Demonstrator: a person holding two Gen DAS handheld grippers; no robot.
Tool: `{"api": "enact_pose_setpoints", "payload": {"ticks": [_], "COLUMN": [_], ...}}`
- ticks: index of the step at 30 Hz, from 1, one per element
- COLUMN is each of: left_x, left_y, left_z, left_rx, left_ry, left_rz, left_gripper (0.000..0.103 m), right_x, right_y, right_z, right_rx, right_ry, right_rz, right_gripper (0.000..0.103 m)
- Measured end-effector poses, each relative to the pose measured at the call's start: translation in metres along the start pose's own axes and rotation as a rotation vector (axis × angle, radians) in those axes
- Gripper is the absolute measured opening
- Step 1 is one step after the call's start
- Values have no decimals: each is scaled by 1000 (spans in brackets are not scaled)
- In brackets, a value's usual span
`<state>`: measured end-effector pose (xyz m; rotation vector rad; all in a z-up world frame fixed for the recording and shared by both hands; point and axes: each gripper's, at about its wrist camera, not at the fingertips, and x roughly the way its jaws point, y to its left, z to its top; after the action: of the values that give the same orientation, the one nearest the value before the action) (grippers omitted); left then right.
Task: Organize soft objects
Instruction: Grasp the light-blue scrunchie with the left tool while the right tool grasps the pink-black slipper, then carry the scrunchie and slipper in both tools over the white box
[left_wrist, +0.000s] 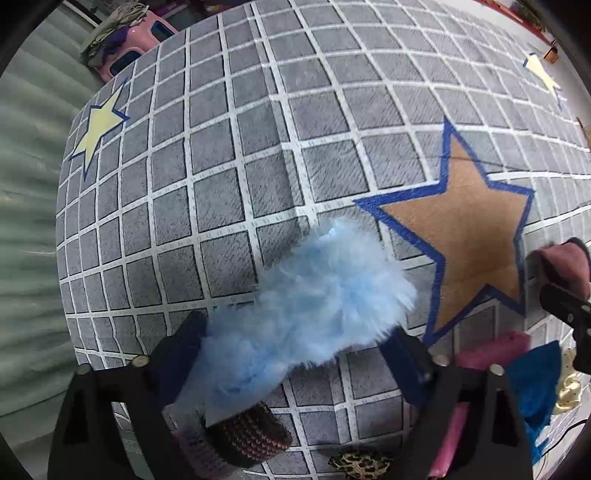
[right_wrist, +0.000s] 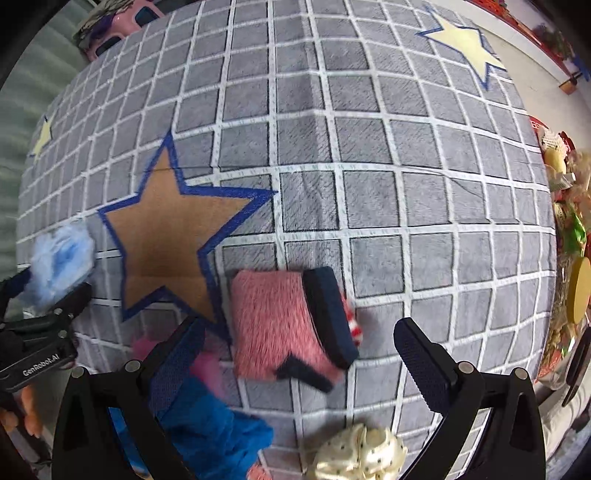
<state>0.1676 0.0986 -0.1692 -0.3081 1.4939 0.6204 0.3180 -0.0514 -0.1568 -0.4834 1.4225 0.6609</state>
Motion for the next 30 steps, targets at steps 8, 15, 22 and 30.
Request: {"api": "enact_pose_setpoints", "payload": {"ticks": [8,15,22,30], "left_x": [6,-38,-89,-144], "left_y": [1,-2,-29,-78], "left_z": [2,4,7,-5], "left_rx": [1,-13,5,84], "left_ry": [1,-83,-154,-203], "left_rz": [-56,-84,-112,-164], "left_gripper": [27,24,24,24], "right_x": [17,-15,-52,-86], "right_y": [1,-4,-22,-51], "right_z": [1,-12,-22,-50], "right_rx": [2,-6,28,65], "right_ry": [44,-28,-74,-88], "right_rz": [33,66,107,133], "right_gripper": [55,49,49,49]}}
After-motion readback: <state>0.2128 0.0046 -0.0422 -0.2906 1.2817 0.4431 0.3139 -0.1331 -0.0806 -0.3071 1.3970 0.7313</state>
